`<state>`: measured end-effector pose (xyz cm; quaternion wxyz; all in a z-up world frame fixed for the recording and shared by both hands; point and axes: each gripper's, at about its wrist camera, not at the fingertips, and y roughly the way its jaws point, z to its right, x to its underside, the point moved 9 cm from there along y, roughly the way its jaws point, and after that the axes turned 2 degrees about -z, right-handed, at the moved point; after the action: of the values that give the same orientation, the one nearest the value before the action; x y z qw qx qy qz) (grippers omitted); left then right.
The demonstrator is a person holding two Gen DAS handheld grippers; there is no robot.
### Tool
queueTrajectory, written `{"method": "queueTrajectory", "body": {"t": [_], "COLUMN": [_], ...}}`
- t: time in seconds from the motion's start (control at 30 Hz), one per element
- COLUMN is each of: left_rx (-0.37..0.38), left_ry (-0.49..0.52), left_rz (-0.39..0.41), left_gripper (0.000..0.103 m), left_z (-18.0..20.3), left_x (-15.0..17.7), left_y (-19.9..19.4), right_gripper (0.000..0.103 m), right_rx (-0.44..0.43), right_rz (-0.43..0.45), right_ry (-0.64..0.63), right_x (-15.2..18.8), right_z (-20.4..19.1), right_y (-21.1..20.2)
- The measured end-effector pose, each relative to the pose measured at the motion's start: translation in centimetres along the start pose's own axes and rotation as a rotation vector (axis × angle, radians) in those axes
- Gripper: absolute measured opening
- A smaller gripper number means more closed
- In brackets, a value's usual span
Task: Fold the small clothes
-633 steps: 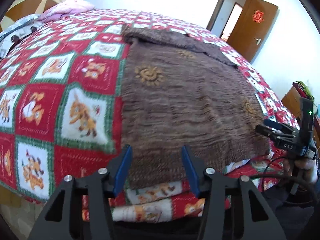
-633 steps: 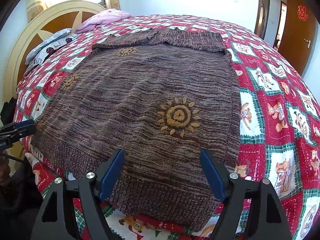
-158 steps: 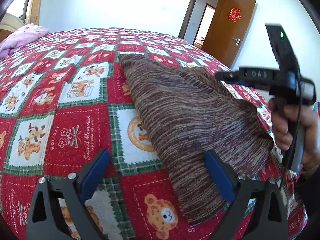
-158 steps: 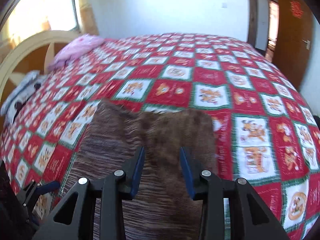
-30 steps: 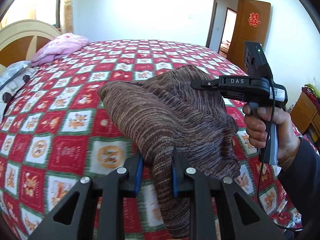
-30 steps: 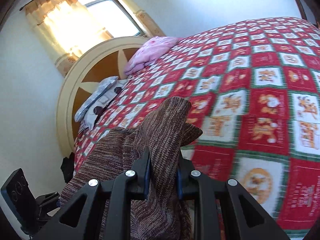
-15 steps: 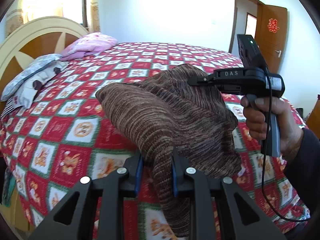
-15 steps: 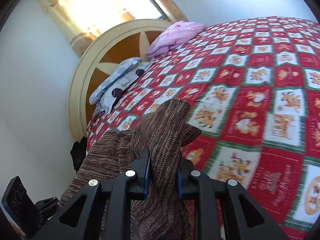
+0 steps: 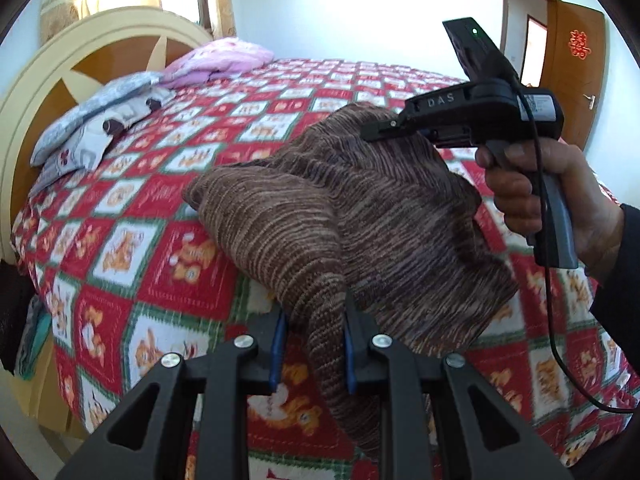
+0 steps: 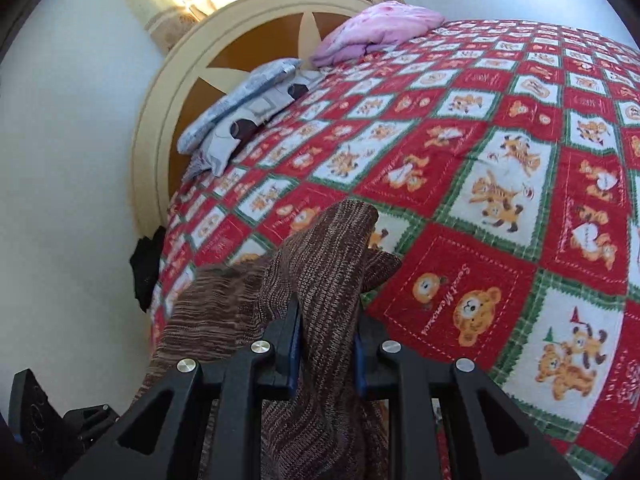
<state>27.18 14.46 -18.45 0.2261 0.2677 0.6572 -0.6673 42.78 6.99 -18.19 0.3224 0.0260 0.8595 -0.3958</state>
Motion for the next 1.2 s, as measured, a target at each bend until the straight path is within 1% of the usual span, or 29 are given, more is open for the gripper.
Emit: {"method": "queueTrajectory", "body": {"t": [0.2, 0.27, 0.4, 0.47, 0.57, 0.7, 0.8, 0.87, 0.9, 0.93, 1.0, 1.07, 1.1, 1.13, 1.2], "left_rx": [0.0, -0.008, -0.015, -0.016, -0.022, -0.043, -0.06, -0.053, -0.055, -0.06, -0.071, -0.077, -0.081, -0.086, -0.087], "left_ry": [-0.04, -0.042, -0.048, -0.053, -0.052, -0.041, -0.042, -0.038, -0.034, -0.032, -0.029, -0.023, -0.019, -0.016, -0.009], "left_rz": [-0.02, -0.013, 0.011, 0.004, -0.002, -0.01, -0.021, -0.029, -0.035, -0.037, -0.039, -0.045, -0.043, -0.04, -0.032], "left_gripper": [0.026, 0.027, 0.032, 0.034, 0.035, 0.038, 0.048, 0.049, 0.051, 0.054, 0.058, 0.063, 0.068, 0.073, 0.076], "left_z": [-0.2, -0.3, -0.4, -0.5, -0.4, -0.4, -0.6, -0.6, -0.5, -0.5, -0.5, -0.6, -0.6, -0.7, -0.7], "left_x": [1.3, 1.8, 2.2, 2.2, 2.1, 2.1, 2.3, 2.6, 2.7, 2.7, 2.8, 2.8, 2.8, 2.8, 2.7], "left_y": [1.2, 1.7, 1.6, 1.6, 1.6, 1.7, 1.6, 1.7, 1.6, 1.6, 1.4, 1.1, 0.8, 0.5, 0.0], "right_gripper": [0.021, 0.021, 0.021, 0.022, 0.022, 0.027, 0.03, 0.03, 0.031, 0.034, 0.037, 0.042, 0.045, 0.046, 0.046], "right_rx": [0.045, 0.039, 0.041, 0.052, 0.081, 0.125, 0.141, 0.154, 0.157, 0.16, 0.175, 0.185, 0.183, 0.171, 0.164], "right_rz": [-0.031, -0.031, -0.025, -0.03, -0.043, -0.051, -0.049, -0.058, -0.053, -0.05, -0.035, -0.001, 0.015, 0.022, 0.032], "right_ry": [0.041, 0.063, 0.076, 0.077, 0.076, 0.091, 0.091, 0.091, 0.097, 0.104, 0.111, 0.117, 0.125, 0.12, 0.087], "right_x": [0.7, 1.0, 1.2, 1.3, 1.4, 1.4, 1.6, 1.9, 1.9, 1.9, 2.0, 2.2, 2.3, 2.6, 2.9], "right_z": [1.8, 2.2, 2.3, 2.3, 2.4, 2.7, 2.8, 2.8, 2.9, 2.9, 3.3, 3.7, 4.0, 3.9, 3.5], "right_y": [1.7, 1.9, 1.9, 1.9, 2.1, 2.0, 1.8, 2.0, 1.8, 1.7, 1.0, -0.3, -1.0, -1.6, -2.5]}}
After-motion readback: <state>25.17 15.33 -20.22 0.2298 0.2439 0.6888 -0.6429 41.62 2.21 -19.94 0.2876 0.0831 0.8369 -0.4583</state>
